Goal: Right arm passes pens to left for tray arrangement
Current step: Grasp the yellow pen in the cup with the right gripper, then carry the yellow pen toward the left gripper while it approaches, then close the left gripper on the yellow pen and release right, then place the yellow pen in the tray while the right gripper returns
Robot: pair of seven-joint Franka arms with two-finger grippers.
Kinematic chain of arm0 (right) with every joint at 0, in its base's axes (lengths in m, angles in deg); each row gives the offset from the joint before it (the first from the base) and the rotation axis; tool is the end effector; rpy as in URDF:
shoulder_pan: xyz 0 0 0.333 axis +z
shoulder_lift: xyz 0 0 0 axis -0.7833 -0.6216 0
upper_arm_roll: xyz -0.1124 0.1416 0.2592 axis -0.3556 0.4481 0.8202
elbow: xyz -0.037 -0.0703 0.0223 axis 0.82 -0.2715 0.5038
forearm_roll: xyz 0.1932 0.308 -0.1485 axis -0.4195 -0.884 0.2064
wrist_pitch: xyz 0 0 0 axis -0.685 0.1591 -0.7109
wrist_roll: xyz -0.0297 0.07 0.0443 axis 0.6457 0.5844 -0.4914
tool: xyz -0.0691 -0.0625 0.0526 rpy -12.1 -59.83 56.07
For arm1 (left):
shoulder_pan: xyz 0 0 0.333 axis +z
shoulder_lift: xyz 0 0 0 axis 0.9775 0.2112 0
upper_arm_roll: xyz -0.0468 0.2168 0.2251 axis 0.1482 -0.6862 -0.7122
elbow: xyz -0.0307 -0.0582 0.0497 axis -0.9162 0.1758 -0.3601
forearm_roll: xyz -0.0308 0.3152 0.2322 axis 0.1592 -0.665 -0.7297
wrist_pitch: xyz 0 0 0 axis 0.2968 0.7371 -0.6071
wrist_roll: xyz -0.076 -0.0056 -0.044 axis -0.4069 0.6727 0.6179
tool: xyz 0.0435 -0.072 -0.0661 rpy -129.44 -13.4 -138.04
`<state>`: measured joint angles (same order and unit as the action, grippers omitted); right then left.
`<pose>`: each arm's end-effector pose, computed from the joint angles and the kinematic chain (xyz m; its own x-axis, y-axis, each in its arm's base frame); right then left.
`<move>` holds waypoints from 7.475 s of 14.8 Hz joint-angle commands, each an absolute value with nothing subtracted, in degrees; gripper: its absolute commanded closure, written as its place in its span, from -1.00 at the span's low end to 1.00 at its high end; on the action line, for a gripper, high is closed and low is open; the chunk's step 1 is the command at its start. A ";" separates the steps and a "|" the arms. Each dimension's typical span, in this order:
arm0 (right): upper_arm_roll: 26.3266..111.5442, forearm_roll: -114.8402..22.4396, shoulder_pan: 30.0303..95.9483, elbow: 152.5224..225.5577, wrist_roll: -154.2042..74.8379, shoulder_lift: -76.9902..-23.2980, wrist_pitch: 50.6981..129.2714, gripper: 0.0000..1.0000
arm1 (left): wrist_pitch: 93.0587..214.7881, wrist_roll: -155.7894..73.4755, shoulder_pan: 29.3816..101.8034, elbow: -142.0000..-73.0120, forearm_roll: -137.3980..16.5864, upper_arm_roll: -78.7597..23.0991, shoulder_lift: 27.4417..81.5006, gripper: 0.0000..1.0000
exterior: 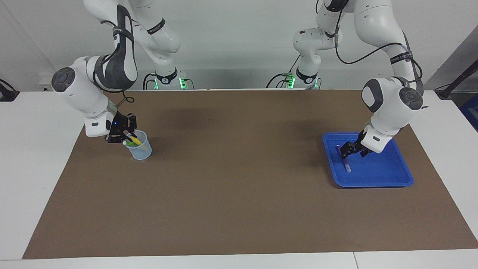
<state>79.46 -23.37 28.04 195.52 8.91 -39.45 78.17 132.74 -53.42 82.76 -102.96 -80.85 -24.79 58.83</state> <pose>0.5587 -0.0491 0.4405 0.6679 0.7434 0.0363 0.7320 -0.6474 -0.2122 0.6183 -0.0130 0.3971 0.9964 0.0759 -0.0376 0.0792 -0.9921 0.0971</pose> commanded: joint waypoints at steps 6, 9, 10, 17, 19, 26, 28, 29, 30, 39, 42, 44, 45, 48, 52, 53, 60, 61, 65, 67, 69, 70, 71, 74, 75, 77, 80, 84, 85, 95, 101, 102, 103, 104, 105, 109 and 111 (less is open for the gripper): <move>83.61 -24.57 27.92 183.39 -2.65 -37.61 63.64 1.00 | 118.64 -32.66 80.62 -95.87 -77.56 -21.64 54.61 -1.00; 87.13 -34.99 28.10 182.67 -16.08 -37.35 63.79 1.00 | 117.06 -24.02 80.53 -95.95 -76.93 -18.12 53.21 -1.00; 87.40 -37.56 29.75 182.84 -22.13 -37.35 64.92 1.00 | 116.97 -21.12 80.53 -95.95 -76.32 -17.77 52.68 -1.00; 87.49 -51.78 41.00 190.64 -50.73 -34.20 82.38 1.00 | 118.72 2.69 80.53 -96.13 -62.53 -17.50 47.67 -1.00; 87.49 -57.77 45.21 195.22 -56.70 -32.44 92.22 1.00 | 119.94 12.34 79.75 -96.57 -61.38 -17.41 46.61 -1.00; 87.40 -67.36 63.14 203.23 -74.04 -32.60 130.71 1.00 | 125.84 32.78 72.46 -99.98 -59.80 -17.23 44.86 -1.00; 87.49 -70.44 65.36 203.59 -74.93 -32.78 134.45 1.00 | 127.50 33.75 70.96 -101.92 -59.35 -17.23 43.97 -1.00; 87.49 -71.32 65.62 203.59 -74.93 -32.78 134.46 1.00 | 128.90 34.97 70.34 -103.06 -59.35 -17.23 43.45 -1.00; 87.49 -71.51 65.63 203.59 -74.93 -32.78 134.37 1.00 | 130.66 35.68 69.38 -104.29 -59.35 -17.23 43.10 -1.00; 87.40 -71.51 65.54 203.59 -74.58 -32.87 134.19 1.00 | 132.61 37.97 67.44 -106.41 -59.35 -17.24 41.95 -0.72; 87.40 -71.51 65.54 203.59 -74.58 -32.87 134.11 1.00 | 132.87 38.67 67.35 -106.41 -59.35 -17.23 41.95 -0.72; 87.40 -71.51 65.54 203.59 -74.40 -32.87 134.11 1.00 | 134.88 40.07 66.30 -107.20 -59.35 -17.23 41.69 -0.72; 87.40 -71.51 65.54 203.59 -74.31 -32.87 134.11 1.00 | 136.46 40.78 65.86 -108.16 -59.35 -17.23 41.43 -0.72; 87.40 -71.51 65.45 203.59 -74.31 -32.87 134.11 1.00 | 138.32 42.01 64.80 -109.58 -59.35 -17.32 40.90 -0.68; 87.40 -71.51 65.36 203.59 -74.22 -32.87 134.11 1.00 | 137.71 41.05 64.98 -109.14 -59.53 -17.32 40.90 -0.57; 87.40 -71.51 65.36 203.50 -74.22 -32.96 134.19 1.00 | 137.53 41.05 65.24 -108.96 -59.53 -17.32 40.81 -0.57; 87.40 -71.51 65.28 203.50 -74.14 -32.96 134.11 1.00 | 137.18 41.48 65.50 -109.40 -59.53 -17.50 40.02 0.52; 87.40 -71.51 65.19 203.50 -74.14 -32.96 134.11 1.00 | 136.75 42.10 65.59 -109.40 -59.53 -17.50 40.02 0.74; 87.40 -71.51 65.10 203.50 -74.14 -32.96 134.02 1.00 | 134.38 41.49 65.77 -109.40 -59.53 -17.67 39.58 1.00; 87.40 -71.51 65.01 203.50 -74.14 -32.96 134.02 1.00 | 132.88 41.22 66.38 -109.23 -59.18 -18.11 39.23 1.00; 87.40 -71.51 65.01 203.50 -74.31 -32.96 134.02 1.00 | 131.03 39.13 67.53 -108.87 -59.00 -18.03 39.14 1.00; 87.40 -71.51 65.10 203.41 -74.75 -32.96 133.93 1.00 | 130.94 37.89 67.70 -108.79 -58.83 -18.03 38.96 1.00; 87.40 -71.51 65.01 203.33 -75.01 -33.04 133.93 0.56 | 130.94 37.62 67.70 -108.79 -58.82 -18.03 38.87 1.00; 87.40 -71.51 65.01 203.06 -77.56 -33.13 134.19 -1.00 | 130.85 36.66 67.79 -108.87 -58.91 -18.03 38.87 1.00; 87.40 -71.51 65.01 202.97 -77.56 -33.22 134.02 -1.00 | 130.42 34.39 67.96 -108.87 -58.82 -18.11 38.87 1.00; 87.22 -71.51 64.84 203.32 -77.56 -33.05 132.71 -1.00 | 126.22 25.98 70.59 -108.79 -58.82 -18.11 38.53 1.00; 86.96 -70.99 62.74 203.59 -76.86 -32.43 126.92 -1.00 | 120.32 10.16 75.68 -108.70 -58.91 -18.11 37.91 1.00; 86.87 -67.30 59.13 203.50 -72.75 -31.90 119.79 -1.00 | 114.34 -13.82 82.89 -109.40 -59.70 -18.73 36.68 1.00; 86.96 -66.59 58.69 203.50 -70.64 -31.90 119.61 -1.00 | 112.85 -19.63 84.82 -109.40 -60.66 -18.73 36.50 1.00; 86.96 -59.56 50.60 203.32 -48.14 -32.08 112.93 -1.00 | 115.20 -57.89 92.57 -111.95 -81.83 -18.73 39.92 1.00; 86.96 -50.43 46.04 203.33 -34.09 -32.78 108.01 -1.00 | 124.42 -63.54 95.21 -112.48 -88.61 -18.73 46.16 1.00; 86.96 -47.98 44.72 203.41 -30.67 -32.87 107.04 -1.00 | 125.57 -63.54 95.21 -112.48 -89.75 -18.73 47.13 1.00; 86.96 -45.61 43.49 203.33 -27.50 -33.30 106.08 -1.00 | 127.06 -63.54 95.21 -112.48 -90.63 -18.73 48.09 1.00; 86.96 -43.75 42.35 203.41 -23.99 -33.66 105.37 -1.00 | 128.90 -63.46 95.21 -112.56 -90.99 -18.73 49.49 1.00; 86.96 -42.00 41.29 203.50 -20.56 -33.75 104.58 -1.00 | 130.40 -63.37 95.30 -112.57 -91.08 -18.73 50.55 1.00; 86.96 -29.45 35.85 205.25 -11.58 -34.01 102.12 -1.00 | 135.94 -63.10 95.82 -112.91 -92.22 -18.82 54.69 1.00; 86.96 -27.22 31.81 206.14 -7.45 -33.84 100.45 -1.00 | 138.40 -62.84 96.27 -113.00 -92.22 -18.82 57.14 1.00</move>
